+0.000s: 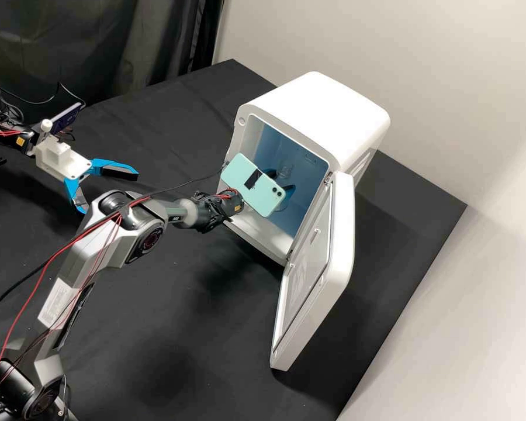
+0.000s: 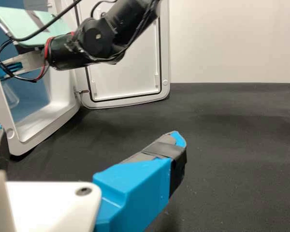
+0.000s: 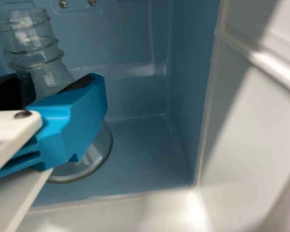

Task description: Place the flask in the incubator

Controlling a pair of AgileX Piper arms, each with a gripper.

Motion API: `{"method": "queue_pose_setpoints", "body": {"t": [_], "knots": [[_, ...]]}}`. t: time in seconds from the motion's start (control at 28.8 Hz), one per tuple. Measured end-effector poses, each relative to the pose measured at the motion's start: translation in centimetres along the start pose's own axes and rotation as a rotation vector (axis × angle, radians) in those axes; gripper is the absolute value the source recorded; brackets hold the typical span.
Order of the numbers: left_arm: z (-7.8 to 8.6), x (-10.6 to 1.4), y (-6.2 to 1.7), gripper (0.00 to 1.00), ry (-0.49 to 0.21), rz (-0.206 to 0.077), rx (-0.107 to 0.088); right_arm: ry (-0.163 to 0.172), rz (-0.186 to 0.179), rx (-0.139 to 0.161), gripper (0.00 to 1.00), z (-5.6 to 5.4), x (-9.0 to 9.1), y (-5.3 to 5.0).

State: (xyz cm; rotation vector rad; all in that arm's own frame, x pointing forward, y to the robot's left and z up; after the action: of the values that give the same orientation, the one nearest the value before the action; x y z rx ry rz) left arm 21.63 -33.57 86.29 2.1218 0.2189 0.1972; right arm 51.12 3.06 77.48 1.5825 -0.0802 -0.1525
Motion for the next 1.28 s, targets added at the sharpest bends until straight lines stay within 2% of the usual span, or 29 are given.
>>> {"method": "queue_pose_setpoints", "body": {"t": [0.1,0.28,0.45,0.63,0.8,1.08,1.28], "knots": [[0.1,0.0,-0.04,1.0,-0.005,-0.003,0.0,-0.004,-0.009,-0.012,0.0,0.0,0.7,-0.3],[0.2,0.1,-0.09,1.0,-0.006,-0.007,0.0,-0.016,-0.028,0.004,0.0,0.1,1.6,-0.5],[0.2,0.1,-0.05,1.0,-0.007,-0.005,0.001,-0.02,-0.027,0.019,0.0,0.2,2.3,-0.4],[0.2,0.1,-0.05,1.0,-0.006,-0.006,0.001,-0.031,-0.039,0.045,0.0,0.1,3.0,-0.5],[0.3,0.0,0.03,1.0,-0.007,-0.003,0.002,-0.039,-0.038,0.042,0.0,0.1,3.6,-0.5],[0.3,0.0,0.03,1.0,-0.007,-0.003,0.002,-0.047,-0.046,0.041,0.0,0.3,3.6,-0.6],[0.3,-0.1,0.35,1.0,-0.002,0.011,0.005,-0.046,-0.03,0.037,0.0,0.7,3.4,-0.9]]}}
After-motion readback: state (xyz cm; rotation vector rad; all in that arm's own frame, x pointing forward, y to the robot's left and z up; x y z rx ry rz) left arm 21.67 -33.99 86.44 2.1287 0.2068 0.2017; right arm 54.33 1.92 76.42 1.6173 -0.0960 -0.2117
